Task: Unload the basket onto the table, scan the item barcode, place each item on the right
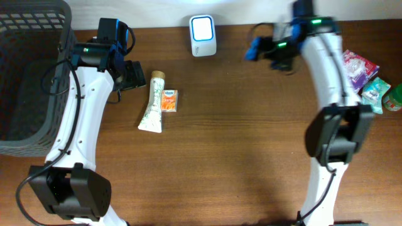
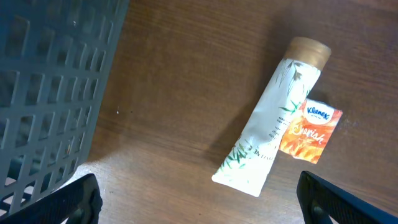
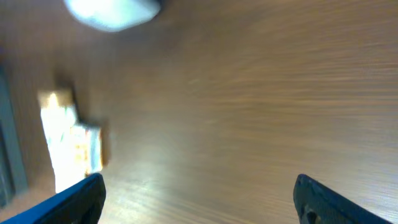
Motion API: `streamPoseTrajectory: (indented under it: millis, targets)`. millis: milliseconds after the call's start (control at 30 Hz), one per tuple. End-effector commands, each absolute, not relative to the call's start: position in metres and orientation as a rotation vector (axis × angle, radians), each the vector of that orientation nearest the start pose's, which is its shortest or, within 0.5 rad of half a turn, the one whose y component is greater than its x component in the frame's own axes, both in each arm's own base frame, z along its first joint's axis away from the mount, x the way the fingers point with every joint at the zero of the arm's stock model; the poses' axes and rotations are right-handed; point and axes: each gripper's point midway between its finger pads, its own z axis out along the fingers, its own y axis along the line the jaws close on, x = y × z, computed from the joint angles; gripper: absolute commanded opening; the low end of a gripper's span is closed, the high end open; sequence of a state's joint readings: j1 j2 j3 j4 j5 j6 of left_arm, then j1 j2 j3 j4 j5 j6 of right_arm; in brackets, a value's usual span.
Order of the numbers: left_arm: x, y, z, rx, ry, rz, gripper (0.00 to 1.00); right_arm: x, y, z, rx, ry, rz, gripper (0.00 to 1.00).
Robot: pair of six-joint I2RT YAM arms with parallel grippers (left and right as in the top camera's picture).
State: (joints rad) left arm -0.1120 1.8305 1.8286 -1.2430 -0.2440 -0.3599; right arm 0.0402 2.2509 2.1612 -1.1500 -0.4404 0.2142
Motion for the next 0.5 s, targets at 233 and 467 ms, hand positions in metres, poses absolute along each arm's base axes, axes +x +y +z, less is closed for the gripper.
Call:
streamPoseTrajectory:
  millis: [233,467]
  targets:
    - [0.411,-0.005,0.206,-0.403,2.714,0.224,0.99,0.458,0.330,0.070,-0.097,2.834,0.726,0.70]
    - [0.411,-0.005,0.206,-0.403,2.715,0.224,0.99,0.438,0.359,0.019,0.027,2.936,0.730,0.50]
